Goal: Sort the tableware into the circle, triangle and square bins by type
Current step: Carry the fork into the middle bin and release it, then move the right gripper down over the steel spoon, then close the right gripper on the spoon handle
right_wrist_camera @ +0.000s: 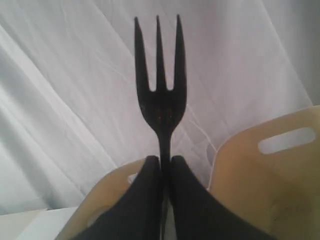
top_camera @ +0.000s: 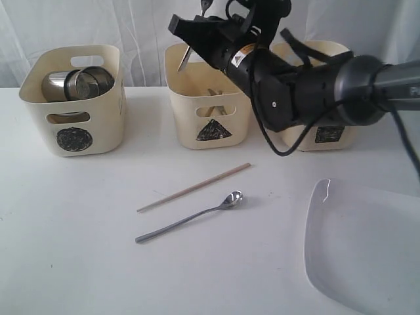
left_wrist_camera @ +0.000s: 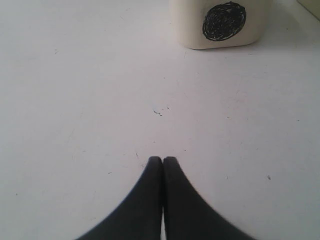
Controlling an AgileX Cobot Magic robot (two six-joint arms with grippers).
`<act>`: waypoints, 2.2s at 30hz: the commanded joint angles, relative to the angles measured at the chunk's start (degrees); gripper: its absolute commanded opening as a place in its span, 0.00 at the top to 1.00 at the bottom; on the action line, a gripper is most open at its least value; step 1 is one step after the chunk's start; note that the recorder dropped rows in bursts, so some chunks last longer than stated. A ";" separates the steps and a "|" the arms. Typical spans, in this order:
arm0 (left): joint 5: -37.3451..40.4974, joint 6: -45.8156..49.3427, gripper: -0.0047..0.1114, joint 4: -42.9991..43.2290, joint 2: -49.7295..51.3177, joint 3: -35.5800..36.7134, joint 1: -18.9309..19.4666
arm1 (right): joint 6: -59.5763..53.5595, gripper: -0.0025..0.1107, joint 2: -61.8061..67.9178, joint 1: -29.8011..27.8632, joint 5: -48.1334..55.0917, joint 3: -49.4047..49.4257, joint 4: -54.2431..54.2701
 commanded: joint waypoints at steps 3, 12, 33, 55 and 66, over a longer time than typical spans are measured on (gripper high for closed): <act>-0.03 -0.36 0.96 -0.45 -0.28 0.13 -0.03 | -10.50 0.93 10.52 -3.23 -2.26 -9.05 -0.54; -0.03 -0.36 0.96 -0.45 -0.28 0.13 -0.03 | -13.54 0.64 10.77 -4.43 2.92 -12.76 -0.17; -0.03 -0.36 0.96 -0.45 -0.28 0.13 -0.03 | -61.36 0.95 -5.78 -0.88 100.45 -12.37 11.59; -0.03 -0.36 0.96 -0.45 -0.28 0.13 -0.03 | -105.92 0.76 10.99 3.22 85.95 -12.37 8.33; -0.03 -0.36 0.96 -0.45 -0.28 0.13 -0.03 | -101.54 0.76 11.10 3.22 78.07 -12.37 8.09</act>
